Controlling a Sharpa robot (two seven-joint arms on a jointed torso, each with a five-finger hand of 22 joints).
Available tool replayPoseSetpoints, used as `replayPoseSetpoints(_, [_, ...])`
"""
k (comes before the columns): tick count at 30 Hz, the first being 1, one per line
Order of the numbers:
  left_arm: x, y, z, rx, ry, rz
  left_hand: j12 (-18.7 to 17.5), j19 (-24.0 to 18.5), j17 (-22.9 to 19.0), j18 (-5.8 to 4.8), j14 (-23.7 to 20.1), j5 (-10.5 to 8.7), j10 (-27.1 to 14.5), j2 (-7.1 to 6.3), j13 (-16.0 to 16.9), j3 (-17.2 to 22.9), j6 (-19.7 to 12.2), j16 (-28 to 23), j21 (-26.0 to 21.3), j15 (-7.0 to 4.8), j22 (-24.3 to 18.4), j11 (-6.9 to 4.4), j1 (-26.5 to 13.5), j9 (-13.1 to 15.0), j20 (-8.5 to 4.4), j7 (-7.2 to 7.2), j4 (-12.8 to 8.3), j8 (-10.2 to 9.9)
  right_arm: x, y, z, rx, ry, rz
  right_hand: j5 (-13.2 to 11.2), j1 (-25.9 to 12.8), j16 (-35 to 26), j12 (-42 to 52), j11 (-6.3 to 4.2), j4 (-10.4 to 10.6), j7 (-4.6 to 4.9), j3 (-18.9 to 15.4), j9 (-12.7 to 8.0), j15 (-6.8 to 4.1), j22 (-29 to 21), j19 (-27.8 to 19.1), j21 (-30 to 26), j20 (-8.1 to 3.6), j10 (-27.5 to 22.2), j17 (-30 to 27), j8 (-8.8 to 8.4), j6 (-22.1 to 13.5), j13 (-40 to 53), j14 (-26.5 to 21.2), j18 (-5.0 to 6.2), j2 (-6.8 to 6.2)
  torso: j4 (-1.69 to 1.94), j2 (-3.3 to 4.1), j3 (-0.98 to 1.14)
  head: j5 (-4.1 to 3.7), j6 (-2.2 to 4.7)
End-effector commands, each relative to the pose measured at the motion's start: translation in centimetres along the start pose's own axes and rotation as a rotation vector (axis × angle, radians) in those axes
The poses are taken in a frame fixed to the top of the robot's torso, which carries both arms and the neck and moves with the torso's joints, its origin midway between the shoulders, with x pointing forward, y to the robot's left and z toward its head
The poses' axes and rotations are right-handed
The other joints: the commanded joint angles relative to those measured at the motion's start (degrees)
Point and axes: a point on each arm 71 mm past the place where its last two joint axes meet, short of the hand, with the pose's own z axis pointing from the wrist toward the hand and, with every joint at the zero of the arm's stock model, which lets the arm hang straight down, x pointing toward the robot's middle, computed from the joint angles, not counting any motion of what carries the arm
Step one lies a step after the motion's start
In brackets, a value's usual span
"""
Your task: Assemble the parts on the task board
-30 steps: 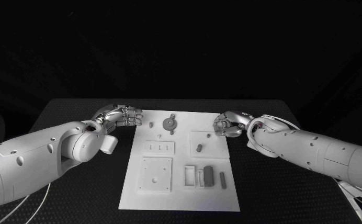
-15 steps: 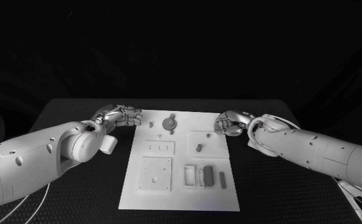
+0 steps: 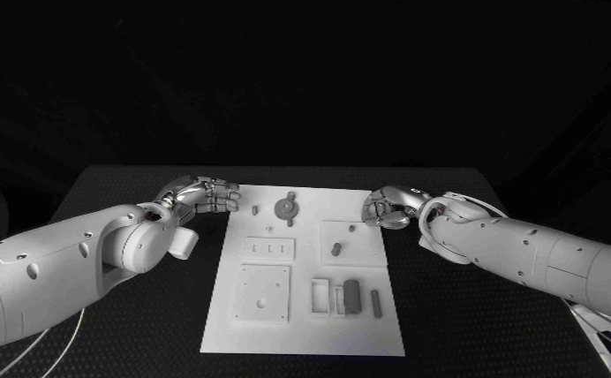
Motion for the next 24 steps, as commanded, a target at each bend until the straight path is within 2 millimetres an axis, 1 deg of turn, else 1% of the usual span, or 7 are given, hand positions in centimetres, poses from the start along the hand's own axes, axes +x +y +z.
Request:
replayPoseSetpoints(1, [0.3,-0.14,0.07,0.011,0.021,-0.001,-0.2,0.5,0.1,-0.31,0.5,0.0,-0.3,0.07,-0.1,-0.2,-0.1,-0.3,-0.4,0.03,0.1,0.04,-0.4,-0.1,0.05,0.17,0.0,-0.3,0.13,0.04,-0.03,-0.012,0.012,0.0,-0.1,0.3,0.2,0.1,-0.97,-0.8,-0.51,0.1,0.2,-0.39,0.9,0.1,0.2,-0.51,-5.5,-0.1,0.3,6.5,-0.1,0.3,1.06,1.17,0.02,0.0,-0.02,-0.11,-0.09])
replayPoseSetpoints(8, [0.3,-0.12,0.1,0.01,0.021,-0.001,-0.3,0.5,0.1,-0.31,0.5,0.0,-0.4,0.08,-0.1,-0.2,-0.2,-0.3,-0.4,0.03,0.1,0.05,-0.4,-0.1,0.05,0.19,0.0,-0.3,0.09,-0.11,0.04,-0.009,0.007,-0.003,-0.1,0.4,0.3,0.1,-1.23,-1.5,-0.82,0.2,0.4,-0.61,1.0,0.1,0.3,-0.5,-5.2,-0.1,0.75,7.4,-0.2,0.4,1.06,2.71,0.04,-0.02,-0.01,-0.1,-0.21])
replayPoseSetpoints(12, [0.3,-0.06,0.09,0.009,0.022,-0.001,-0.3,0.5,0.1,-0.31,0.5,0.0,-0.4,0.09,-0.1,-0.2,-0.2,-0.3,-0.4,0.03,0.1,0.05,-0.5,-0.1,0.05,0.21,0.0,-0.3,0.12,-0.01,0.23,-0.009,0.001,-0.003,-0.1,0.2,0.3,0.1,-1.28,-1.5,-0.86,0.1,0.5,-0.66,1.0,0.1,0.3,-0.47,-5.2,-0.1,0.81,7.5,-0.2,0.5,1.06,3.1,0.06,0.0,-0.01,-0.06,-0.25])
replayPoseSetpoints(20, [0.3,0.07,0.09,0.006,0.022,-0.002,-0.3,0.5,0.1,-0.31,0.5,0.0,-0.4,0.1,-0.1,-0.2,-0.2,-0.4,-0.4,0.03,0.1,0.06,-0.5,-0.1,0.05,0.25,0.0,-0.3,0.25,0.4,0.58,-0.014,-0.008,0.003,-0.1,-0.2,0.3,0.1,-1.31,-1.5,-0.88,-0.1,0.5,-0.72,1.0,0.2,0.4,-0.46,-5.0,0.0,0.75,7.4,-0.2,0.6,1.06,2.89,0.03,-0.01,-0.02,0.04,-0.28])
replayPoseSetpoints(24, [0.31,0.08,0.09,0.006,0.023,-0.002,-0.3,0.5,0.2,-0.32,0.5,0.0,-0.4,0.09,-0.1,-0.2,-0.2,-0.4,-0.4,0.03,0.1,0.07,-0.5,-0.1,0.05,0.27,0.0,-0.3,0.24,0.32,0.6,-0.008,-0.009,0.002,-0.1,-0.4,0.3,0.1,-1.29,-1.6,-0.83,-0.2,0.4,-0.73,1.0,0.3,0.4,-0.49,-5.0,0.0,0.58,7.2,-0.3,0.6,1.06,2.24,0.01,-0.01,-0.02,0.05,-0.27])
